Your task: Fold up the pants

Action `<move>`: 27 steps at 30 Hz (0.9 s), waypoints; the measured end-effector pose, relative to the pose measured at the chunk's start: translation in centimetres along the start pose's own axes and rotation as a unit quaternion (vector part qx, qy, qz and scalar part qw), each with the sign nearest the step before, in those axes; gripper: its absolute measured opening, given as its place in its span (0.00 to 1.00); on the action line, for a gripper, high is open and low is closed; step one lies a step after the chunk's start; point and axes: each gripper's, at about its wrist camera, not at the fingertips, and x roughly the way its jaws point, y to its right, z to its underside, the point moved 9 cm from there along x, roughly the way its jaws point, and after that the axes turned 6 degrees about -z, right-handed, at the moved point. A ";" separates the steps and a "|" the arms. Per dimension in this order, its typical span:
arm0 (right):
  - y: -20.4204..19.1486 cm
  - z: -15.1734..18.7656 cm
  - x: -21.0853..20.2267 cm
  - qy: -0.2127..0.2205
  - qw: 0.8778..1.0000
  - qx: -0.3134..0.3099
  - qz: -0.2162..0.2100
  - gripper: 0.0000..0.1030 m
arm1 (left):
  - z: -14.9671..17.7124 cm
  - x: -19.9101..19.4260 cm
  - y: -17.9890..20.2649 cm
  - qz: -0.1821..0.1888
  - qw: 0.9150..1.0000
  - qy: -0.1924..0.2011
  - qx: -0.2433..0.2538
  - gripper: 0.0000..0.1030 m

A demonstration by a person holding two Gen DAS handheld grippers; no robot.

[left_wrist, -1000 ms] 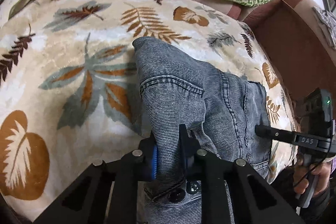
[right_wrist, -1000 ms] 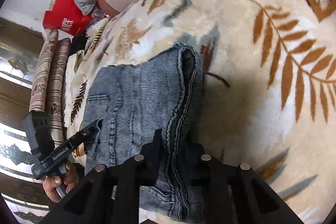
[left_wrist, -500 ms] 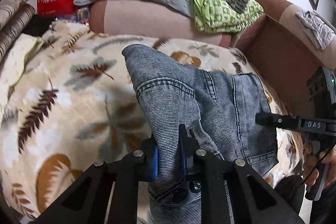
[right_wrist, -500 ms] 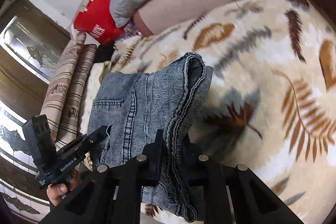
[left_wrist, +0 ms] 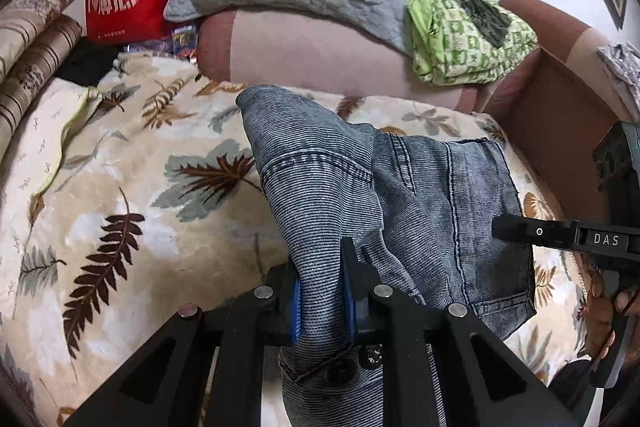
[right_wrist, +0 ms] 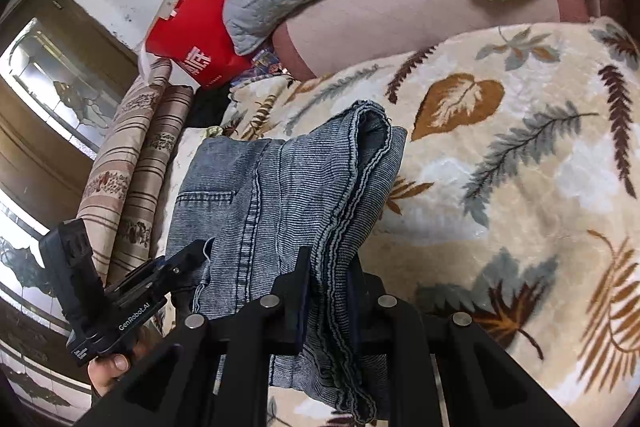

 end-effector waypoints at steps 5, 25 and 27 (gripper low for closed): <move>2.0 0.5 2.5 -0.014 1.000 0.011 0.011 0.16 | 1.1 3.5 -0.6 0.003 1.000 -0.023 -0.004 0.17; 3.5 5.5 3.4 -0.013 0.983 -0.095 0.154 0.70 | 7.4 3.2 -2.6 -0.117 0.993 -0.033 0.008 0.82; 5.8 8.4 6.2 -0.076 0.975 -0.092 0.186 0.69 | 9.2 5.0 -2.3 -0.151 0.986 -0.048 0.043 0.82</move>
